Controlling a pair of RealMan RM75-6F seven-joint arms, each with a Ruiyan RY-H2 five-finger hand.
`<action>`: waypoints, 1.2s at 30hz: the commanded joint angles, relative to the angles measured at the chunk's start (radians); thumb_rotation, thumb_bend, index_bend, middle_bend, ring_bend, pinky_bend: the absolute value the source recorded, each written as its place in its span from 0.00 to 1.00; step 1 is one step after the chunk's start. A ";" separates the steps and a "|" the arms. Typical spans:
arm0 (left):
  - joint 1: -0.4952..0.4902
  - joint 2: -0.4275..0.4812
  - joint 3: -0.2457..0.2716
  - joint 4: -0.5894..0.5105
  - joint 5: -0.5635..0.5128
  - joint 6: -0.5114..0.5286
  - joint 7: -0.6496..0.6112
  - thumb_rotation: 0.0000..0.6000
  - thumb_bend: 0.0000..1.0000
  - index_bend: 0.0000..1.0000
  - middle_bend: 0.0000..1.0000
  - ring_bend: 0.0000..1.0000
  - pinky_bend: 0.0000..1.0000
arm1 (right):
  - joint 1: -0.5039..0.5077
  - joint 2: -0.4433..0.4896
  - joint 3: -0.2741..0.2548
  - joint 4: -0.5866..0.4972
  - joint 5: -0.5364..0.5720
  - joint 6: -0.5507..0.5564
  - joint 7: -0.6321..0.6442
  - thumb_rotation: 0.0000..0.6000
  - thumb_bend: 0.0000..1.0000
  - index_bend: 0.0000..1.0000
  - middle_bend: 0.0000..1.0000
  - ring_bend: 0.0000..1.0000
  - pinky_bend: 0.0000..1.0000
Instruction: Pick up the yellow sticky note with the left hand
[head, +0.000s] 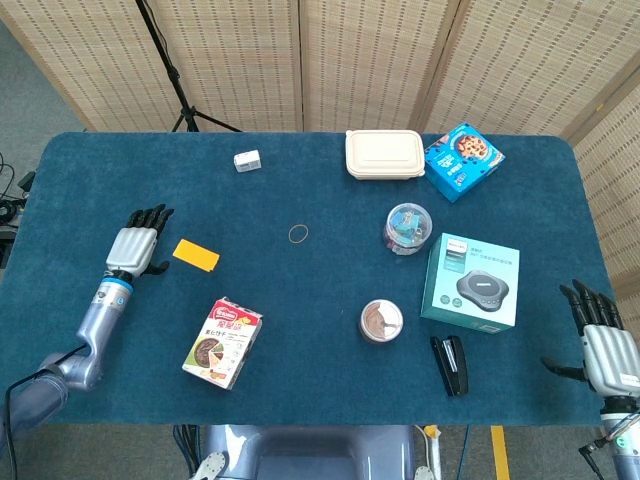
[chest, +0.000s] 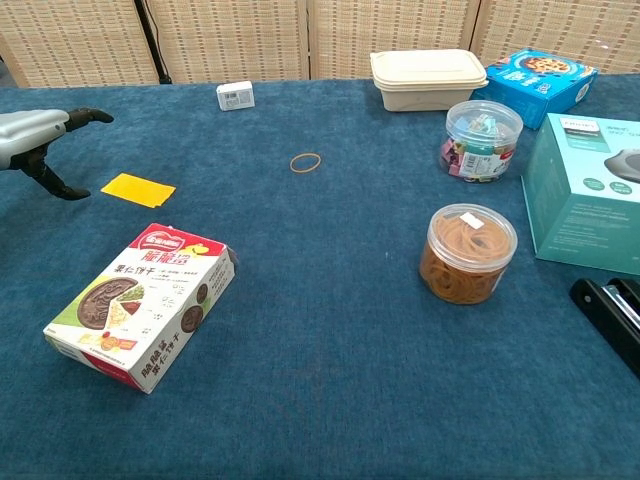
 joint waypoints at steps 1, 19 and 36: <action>-0.008 -0.022 0.005 0.034 0.004 -0.009 -0.020 1.00 0.26 0.00 0.00 0.00 0.00 | 0.001 -0.001 0.001 0.001 0.002 -0.003 0.000 1.00 0.00 0.00 0.00 0.00 0.00; -0.045 -0.089 0.014 0.157 0.021 -0.040 -0.058 1.00 0.26 0.00 0.00 0.00 0.00 | 0.007 -0.005 0.006 0.014 0.021 -0.019 0.013 1.00 0.00 0.00 0.00 0.00 0.00; -0.069 -0.125 0.014 0.210 0.030 -0.048 -0.085 1.00 0.28 0.00 0.00 0.00 0.00 | 0.009 -0.006 0.006 0.017 0.026 -0.025 0.014 1.00 0.00 0.00 0.00 0.00 0.00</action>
